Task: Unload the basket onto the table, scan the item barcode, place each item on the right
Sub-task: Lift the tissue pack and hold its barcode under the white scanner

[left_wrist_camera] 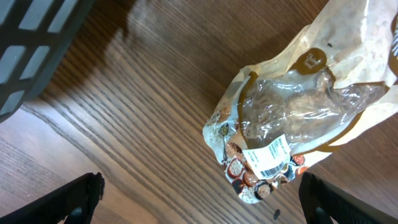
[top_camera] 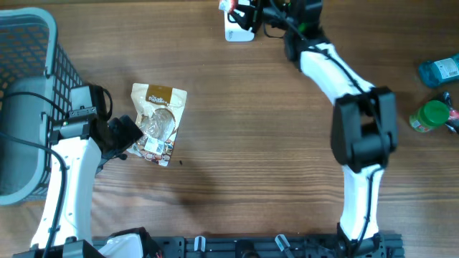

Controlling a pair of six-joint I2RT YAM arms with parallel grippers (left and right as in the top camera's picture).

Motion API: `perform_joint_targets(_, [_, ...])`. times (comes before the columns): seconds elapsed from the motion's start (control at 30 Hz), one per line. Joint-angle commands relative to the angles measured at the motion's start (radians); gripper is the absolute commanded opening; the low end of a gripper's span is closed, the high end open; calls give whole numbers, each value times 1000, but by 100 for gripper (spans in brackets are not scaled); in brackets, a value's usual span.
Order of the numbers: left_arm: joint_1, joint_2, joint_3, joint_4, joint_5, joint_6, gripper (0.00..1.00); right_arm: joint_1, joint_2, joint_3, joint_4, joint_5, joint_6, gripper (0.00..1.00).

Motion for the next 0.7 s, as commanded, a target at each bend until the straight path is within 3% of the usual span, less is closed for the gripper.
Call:
perform_joint_targets(0.0, [9,0,-1,-9,-6,-37,100,7,59,11,9,219,138,56])
perform_joint_targets(0.33, [9,0,-1,-19,-5,-64,100,46,63,32,-43,632,138,52])
perform_joint_targets(0.43, [9,0,-1,-19,-6,-63,100,66,85,103,-146,653,138,51])
perform_joint_targets(0.67, [9,0,-1,-22,-6,-63,100,123,246,261,-89,632,138,52])
